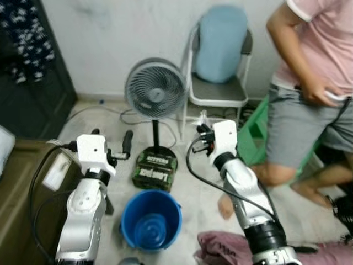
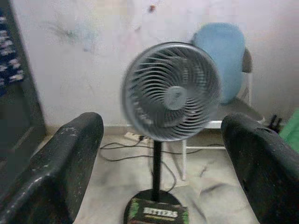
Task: Clean up the room
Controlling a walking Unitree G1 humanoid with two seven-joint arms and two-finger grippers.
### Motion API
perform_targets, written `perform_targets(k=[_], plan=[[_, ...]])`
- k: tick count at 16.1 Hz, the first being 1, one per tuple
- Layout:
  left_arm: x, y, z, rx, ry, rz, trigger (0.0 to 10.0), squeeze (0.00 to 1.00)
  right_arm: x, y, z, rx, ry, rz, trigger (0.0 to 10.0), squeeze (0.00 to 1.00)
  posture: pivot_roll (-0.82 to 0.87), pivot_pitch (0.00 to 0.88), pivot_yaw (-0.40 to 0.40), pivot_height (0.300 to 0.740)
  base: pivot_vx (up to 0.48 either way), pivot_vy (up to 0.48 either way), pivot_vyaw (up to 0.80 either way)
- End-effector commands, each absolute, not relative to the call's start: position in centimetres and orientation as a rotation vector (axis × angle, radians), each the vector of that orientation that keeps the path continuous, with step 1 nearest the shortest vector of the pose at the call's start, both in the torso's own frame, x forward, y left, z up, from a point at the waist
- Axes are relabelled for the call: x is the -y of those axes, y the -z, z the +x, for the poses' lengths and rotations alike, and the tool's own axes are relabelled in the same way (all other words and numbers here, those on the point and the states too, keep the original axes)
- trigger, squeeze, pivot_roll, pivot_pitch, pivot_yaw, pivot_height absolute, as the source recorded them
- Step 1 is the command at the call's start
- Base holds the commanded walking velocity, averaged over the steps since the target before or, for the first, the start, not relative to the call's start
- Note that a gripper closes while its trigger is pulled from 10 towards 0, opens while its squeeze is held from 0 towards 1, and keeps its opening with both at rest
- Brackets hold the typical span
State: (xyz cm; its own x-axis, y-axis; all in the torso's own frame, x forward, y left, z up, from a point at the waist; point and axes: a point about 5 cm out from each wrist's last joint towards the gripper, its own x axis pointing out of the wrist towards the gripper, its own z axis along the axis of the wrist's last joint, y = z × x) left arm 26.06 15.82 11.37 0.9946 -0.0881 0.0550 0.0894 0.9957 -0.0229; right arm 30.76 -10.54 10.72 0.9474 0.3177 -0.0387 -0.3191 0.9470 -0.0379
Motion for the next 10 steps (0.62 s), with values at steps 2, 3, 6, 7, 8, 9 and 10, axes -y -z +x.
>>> perform_targets(k=[2, 3, 6, 7, 8, 9, 10], plan=[[-15.16, -11.45, 26.05, 0.055, 0.111, -0.026, 10.0, 0.00, 11.54, -10.43, 30.71, -0.044, -0.296, -0.047, 10.0, 0.00, 0.04, 0.000, -0.042, 0.740, 0.000, 0.000, 0.00], [-15.18, -11.45, 26.04, 0.054, 0.110, -0.026, 10.0, 0.00, 11.48, -10.52, 30.68, -0.036, -0.302, -0.049, 10.0, 0.00, 0.04, 0.000, -0.040, 0.740, 0.000, 0.000, 0.00], [-15.17, -11.43, 26.01, 0.052, 0.102, -0.024, 10.0, 0.00, 11.38, -10.58, 30.60, -0.031, -0.309, -0.055, 10.0, 0.00, 0.04, 0.000, -0.043, 0.740, 0.000, 0.000, 0.79], [-15.17, -11.43, 26.00, 0.052, 0.099, -0.023, 10.0, 0.00, 11.38, -10.56, 30.59, -0.032, -0.309, -0.054, 10.0, 0.00, 0.04, 0.000, -0.043, 0.740, 0.000, 0.000, 0.80], [-15.19, -11.42, 25.98, 0.051, 0.096, -0.022, 10.0, 0.00, 11.38, -10.55, 30.59, -0.032, -0.309, -0.054, 10.0, 0.00, 0.05, 0.000, -0.045, 0.740, 0.000, 0.000, 0.80], [-15.21, -11.42, 25.96, 0.050, 0.092, -0.019, 10.0, 0.00, 11.39, -10.54, 30.60, -0.033, -0.310, -0.053, 10.0, 0.00, 0.05, 0.000, -0.045, 0.740, 0.000, 0.000, 0.80], [-15.22, -11.42, 25.96, 0.050, 0.090, -0.018, 10.0, 0.00, 11.40, -10.53, 30.61, -0.033, -0.311, -0.053, 10.0, 0.00, 0.05, 0.000, -0.045, 0.740, 0.000, 0.000, 0.80]])
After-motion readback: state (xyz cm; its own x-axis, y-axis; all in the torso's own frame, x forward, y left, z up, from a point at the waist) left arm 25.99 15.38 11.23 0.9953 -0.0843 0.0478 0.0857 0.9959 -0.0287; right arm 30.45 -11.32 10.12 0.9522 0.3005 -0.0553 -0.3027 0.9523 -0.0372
